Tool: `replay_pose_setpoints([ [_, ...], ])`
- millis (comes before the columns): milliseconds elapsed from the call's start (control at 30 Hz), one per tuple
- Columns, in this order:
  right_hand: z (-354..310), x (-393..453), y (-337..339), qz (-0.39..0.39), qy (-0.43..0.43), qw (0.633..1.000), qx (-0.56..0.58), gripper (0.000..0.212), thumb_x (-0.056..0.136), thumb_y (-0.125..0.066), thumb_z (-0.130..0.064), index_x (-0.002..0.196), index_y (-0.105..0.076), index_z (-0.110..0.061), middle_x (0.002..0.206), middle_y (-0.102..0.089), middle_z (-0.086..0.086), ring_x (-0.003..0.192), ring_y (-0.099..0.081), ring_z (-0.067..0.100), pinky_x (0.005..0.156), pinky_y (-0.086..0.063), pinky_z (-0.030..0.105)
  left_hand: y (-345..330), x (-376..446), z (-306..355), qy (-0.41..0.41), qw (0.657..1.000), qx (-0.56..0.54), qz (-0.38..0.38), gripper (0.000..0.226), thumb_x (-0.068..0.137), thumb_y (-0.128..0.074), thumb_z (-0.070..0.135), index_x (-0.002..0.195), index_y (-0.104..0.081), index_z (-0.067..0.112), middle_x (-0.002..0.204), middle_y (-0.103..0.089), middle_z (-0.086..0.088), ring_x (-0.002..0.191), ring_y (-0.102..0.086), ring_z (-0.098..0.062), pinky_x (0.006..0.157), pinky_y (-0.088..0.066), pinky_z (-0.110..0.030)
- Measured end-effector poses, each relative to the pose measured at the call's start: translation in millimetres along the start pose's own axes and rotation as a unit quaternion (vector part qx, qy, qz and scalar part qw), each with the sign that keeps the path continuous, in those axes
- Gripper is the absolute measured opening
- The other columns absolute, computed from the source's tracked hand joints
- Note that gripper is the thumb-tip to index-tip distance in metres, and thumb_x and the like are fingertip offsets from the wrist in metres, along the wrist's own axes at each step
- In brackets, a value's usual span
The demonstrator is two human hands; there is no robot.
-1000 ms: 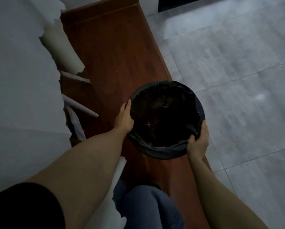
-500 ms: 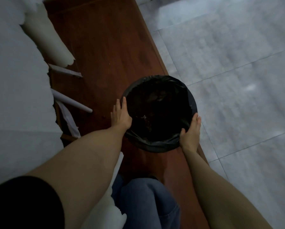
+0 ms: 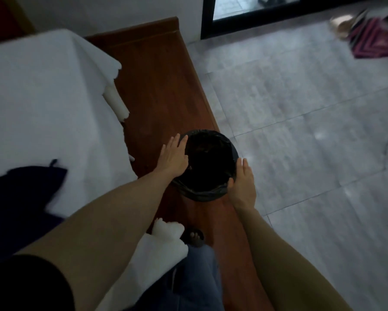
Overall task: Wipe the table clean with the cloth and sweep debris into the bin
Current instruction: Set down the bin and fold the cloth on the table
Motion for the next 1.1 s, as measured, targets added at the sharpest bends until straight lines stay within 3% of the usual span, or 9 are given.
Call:
replay_pose_setpoints([
  [233, -98, -65, 86, 0.011, 0.063, 0.998, -0.004, 0.066, 0.097, -0.048, -0.012, 0.157, -0.02, -0.02, 0.163, -0.019, 0.001, 0.15, -0.017, 0.022, 0.116, -0.031, 0.04, 106, -106, 15, -0.096, 0.992, -0.019, 0.074, 0.065, 0.103, -0.045, 0.027, 0.159, -0.012, 0.022, 0.166, -0.008, -0.004, 0.153, -0.007, -0.024, 0.123, -0.008, -0.043],
  [467, -196, -128, 86, 0.008, 0.143, 0.99, 0.015, 0.06, 0.099, -0.052, -0.021, 0.154, -0.029, -0.018, 0.159, -0.03, 0.0, 0.147, -0.024, 0.02, 0.115, -0.031, 0.035, 181, -179, -69, -0.093, 0.988, -0.005, 0.123, 0.065, 0.104, -0.044, 0.029, 0.158, -0.01, 0.017, 0.165, -0.011, -0.009, 0.152, -0.014, -0.025, 0.124, -0.011, -0.036],
  [633, -253, -179, 53, 0.018, 0.163, 0.986, 0.04, 0.057, 0.098, -0.054, -0.022, 0.151, -0.035, -0.016, 0.155, -0.039, 0.001, 0.143, -0.032, 0.019, 0.115, -0.029, 0.031, 208, -208, -137, -0.036, 0.996, 0.046, 0.075, 0.063, 0.106, -0.037, 0.033, 0.158, -0.009, 0.013, 0.166, -0.009, -0.007, 0.152, -0.012, -0.022, 0.124, -0.009, -0.036],
  [767, -290, -216, 18, -0.004, 0.164, 0.985, 0.049, 0.058, 0.098, -0.055, -0.023, 0.152, -0.034, -0.014, 0.155, -0.037, 0.001, 0.144, -0.031, 0.017, 0.116, -0.024, 0.027, 208, -216, -178, -0.057, 0.995, 0.078, 0.006, 0.06, 0.105, -0.038, 0.038, 0.154, -0.025, 0.006, 0.163, -0.02, -0.009, 0.149, -0.022, -0.024, 0.12, -0.021, -0.036],
  [900, -317, -244, -16, -0.024, 0.157, 0.987, 0.031, 0.059, 0.098, -0.053, -0.022, 0.152, -0.033, -0.012, 0.157, -0.034, 0.003, 0.145, -0.029, 0.019, 0.117, -0.021, 0.028, 194, -225, -206, -0.077, 0.995, 0.054, -0.011, 0.06, 0.104, -0.043, 0.038, 0.153, -0.028, 0.008, 0.165, -0.014, -0.008, 0.15, -0.019, -0.025, 0.121, -0.023, -0.039],
  [1000, -331, -260, -40, -0.04, 0.14, 0.989, 0.021, 0.055, 0.096, -0.053, -0.03, 0.147, -0.041, -0.013, 0.148, -0.045, 0.002, 0.138, -0.038, 0.024, 0.112, -0.035, 0.034, 191, -231, -212, -0.102, 0.994, 0.024, 0.023, 0.041, 0.102, -0.047, 0.032, 0.135, -0.048, 0.007, 0.144, -0.043, -0.009, 0.132, -0.043, -0.027, 0.105, -0.04, -0.038],
  [1100, -337, -273, -56, -0.043, 0.139, 0.989, 0.003, 0.044, 0.09, -0.055, -0.04, 0.129, -0.051, -0.02, 0.12, -0.058, -0.003, 0.114, -0.053, 0.02, 0.088, -0.051, 0.034, 192, -241, -214, -0.11, 0.992, 0.015, 0.059, 0.025, 0.1, -0.05, 0.026, 0.117, -0.051, 0.008, 0.121, -0.055, -0.01, 0.106, -0.053, -0.024, 0.085, -0.046, -0.035],
])
Point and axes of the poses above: each hand's wrist, its own x-axis towards the middle knuckle, its own y-axis out of the back of the hand, z = x × y, the point moved 3 cm from there along x, towards the middle knuckle
